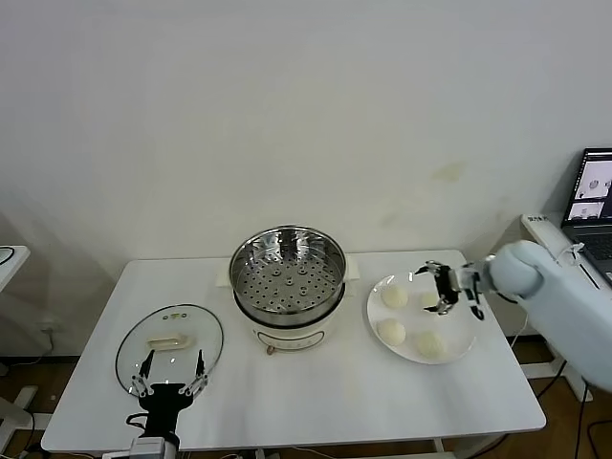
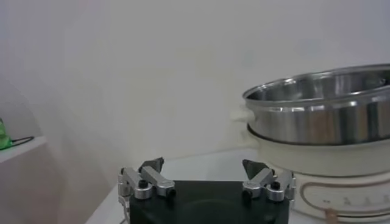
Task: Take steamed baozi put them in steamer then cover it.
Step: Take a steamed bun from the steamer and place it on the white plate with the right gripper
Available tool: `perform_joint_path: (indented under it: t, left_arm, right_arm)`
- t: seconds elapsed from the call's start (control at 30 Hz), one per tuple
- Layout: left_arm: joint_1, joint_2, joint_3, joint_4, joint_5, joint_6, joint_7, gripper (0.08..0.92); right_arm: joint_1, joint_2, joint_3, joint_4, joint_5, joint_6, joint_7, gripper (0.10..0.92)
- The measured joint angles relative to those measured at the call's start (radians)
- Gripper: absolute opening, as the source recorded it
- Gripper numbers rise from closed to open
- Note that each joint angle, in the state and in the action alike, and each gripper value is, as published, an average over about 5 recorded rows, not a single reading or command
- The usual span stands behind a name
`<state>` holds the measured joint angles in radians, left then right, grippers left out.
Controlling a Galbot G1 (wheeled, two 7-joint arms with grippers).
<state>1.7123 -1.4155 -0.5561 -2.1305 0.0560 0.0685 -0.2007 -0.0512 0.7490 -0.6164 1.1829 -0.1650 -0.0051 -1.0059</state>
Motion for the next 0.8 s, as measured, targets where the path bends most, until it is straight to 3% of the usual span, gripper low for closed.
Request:
perform_joint_path:
  t: [0.37, 0.8]
  left_arm:
    - [-0.012, 0.025, -0.022, -0.002, -0.038, 0.006, 0.001, 0.823]
    - [-0.019, 0.035, -0.033, 0.003, -0.056, 0.008, 0.006, 0.823]
  right_arm:
    - [0.167, 0.161, -0.181, -0.265, 0.025, -0.017, -0.076, 0.823]
    - [0.183, 0.286, -0.208, -0.434, 0.03, -0.021, -0.093, 0.823]
